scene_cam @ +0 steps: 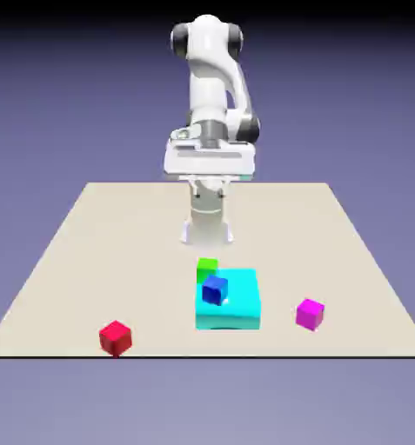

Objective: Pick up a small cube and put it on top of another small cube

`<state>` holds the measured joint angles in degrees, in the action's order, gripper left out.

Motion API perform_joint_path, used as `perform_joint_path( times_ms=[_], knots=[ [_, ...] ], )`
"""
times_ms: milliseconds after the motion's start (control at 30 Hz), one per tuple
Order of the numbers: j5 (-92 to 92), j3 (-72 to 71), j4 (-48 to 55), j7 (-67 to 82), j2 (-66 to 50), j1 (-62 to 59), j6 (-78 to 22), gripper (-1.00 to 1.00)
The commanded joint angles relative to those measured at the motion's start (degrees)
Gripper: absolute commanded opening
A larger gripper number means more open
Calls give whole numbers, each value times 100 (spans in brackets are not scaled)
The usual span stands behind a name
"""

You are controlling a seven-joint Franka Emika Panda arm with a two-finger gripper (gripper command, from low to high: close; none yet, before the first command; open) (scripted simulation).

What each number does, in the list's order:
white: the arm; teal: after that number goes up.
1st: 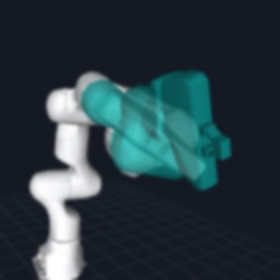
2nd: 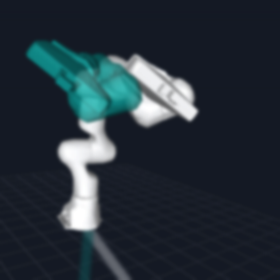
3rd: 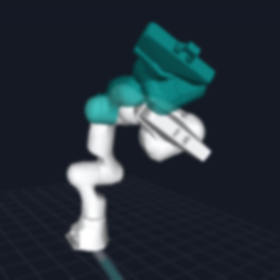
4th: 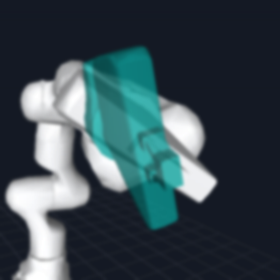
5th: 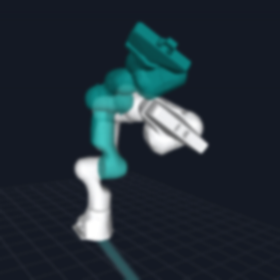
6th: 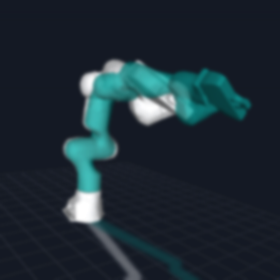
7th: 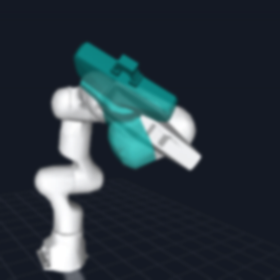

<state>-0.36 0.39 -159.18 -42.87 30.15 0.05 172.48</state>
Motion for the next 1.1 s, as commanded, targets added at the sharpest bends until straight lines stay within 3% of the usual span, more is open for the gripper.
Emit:
perform_joint_path(
  times_ms=[0, 867, 1067],
  knots=[
    [-30, 32, 151, -35, -208, -53, -127, 0],
    [-808, 873, 4079, -931, -5607, -1428, -3413, 0],
    [-1019, 715, 4208, -817, -6529, -1568, -2721, 0]
  ],
)
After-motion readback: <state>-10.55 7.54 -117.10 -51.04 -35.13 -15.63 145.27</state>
